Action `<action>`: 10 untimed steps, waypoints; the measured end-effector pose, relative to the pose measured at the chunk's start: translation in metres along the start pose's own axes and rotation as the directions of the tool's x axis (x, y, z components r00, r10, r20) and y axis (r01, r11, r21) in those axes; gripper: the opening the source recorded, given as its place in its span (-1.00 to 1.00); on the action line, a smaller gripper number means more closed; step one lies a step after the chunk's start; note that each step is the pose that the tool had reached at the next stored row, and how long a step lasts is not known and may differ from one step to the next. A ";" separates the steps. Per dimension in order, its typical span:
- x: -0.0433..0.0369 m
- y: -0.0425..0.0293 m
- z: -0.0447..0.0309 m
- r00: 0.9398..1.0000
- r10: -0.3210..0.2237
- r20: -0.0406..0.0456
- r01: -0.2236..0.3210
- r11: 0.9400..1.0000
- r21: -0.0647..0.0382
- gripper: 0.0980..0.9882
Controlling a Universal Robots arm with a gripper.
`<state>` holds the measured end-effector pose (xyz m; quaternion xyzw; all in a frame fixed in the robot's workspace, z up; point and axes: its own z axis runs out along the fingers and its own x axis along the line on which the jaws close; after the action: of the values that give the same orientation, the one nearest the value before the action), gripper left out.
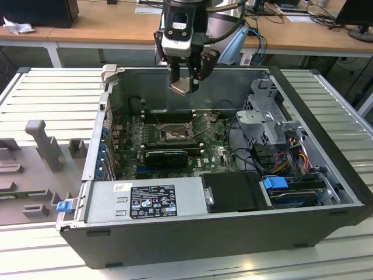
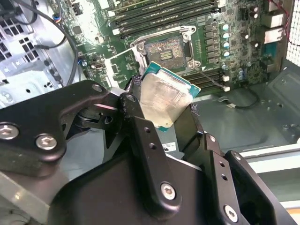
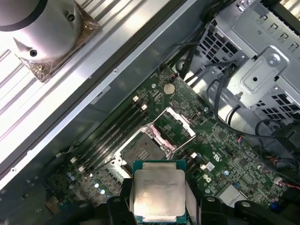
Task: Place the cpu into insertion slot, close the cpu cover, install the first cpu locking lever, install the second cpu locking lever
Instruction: 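Place the cpu into insertion slot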
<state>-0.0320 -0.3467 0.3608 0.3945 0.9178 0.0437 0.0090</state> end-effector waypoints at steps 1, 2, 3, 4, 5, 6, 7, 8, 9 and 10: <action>0.0000 0.0000 0.0001 1.000 0.010 0.001 -0.010 1.000 0.000 -0.03; 0.0000 0.0000 0.0004 1.000 0.024 0.002 -0.024 1.000 0.000 -0.03; 0.0000 -0.0001 0.0007 0.999 0.045 0.004 -0.045 0.999 -0.001 -0.03; 0.0000 -0.0001 0.0011 0.998 0.067 0.006 -0.067 0.998 -0.001 -0.03; 0.0000 -0.0001 0.0013 0.996 0.085 0.008 -0.085 0.996 -0.002 -0.03; 0.0000 -0.0001 0.0016 0.995 0.103 0.009 -0.103 0.995 -0.002 -0.03; 0.0000 -0.0002 0.0020 0.993 0.121 0.011 -0.121 0.993 -0.002 -0.03; 0.0000 -0.0002 0.0022 0.991 0.133 0.012 -0.133 0.991 -0.003 -0.03; 0.0000 -0.0002 0.0027 0.987 0.158 0.014 -0.158 0.987 -0.004 -0.03; -0.0001 -0.0003 0.0031 0.982 0.186 0.016 -0.186 0.982 -0.005 -0.03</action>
<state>-0.0320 -0.3468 0.3577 0.4791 0.8767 0.0424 0.0131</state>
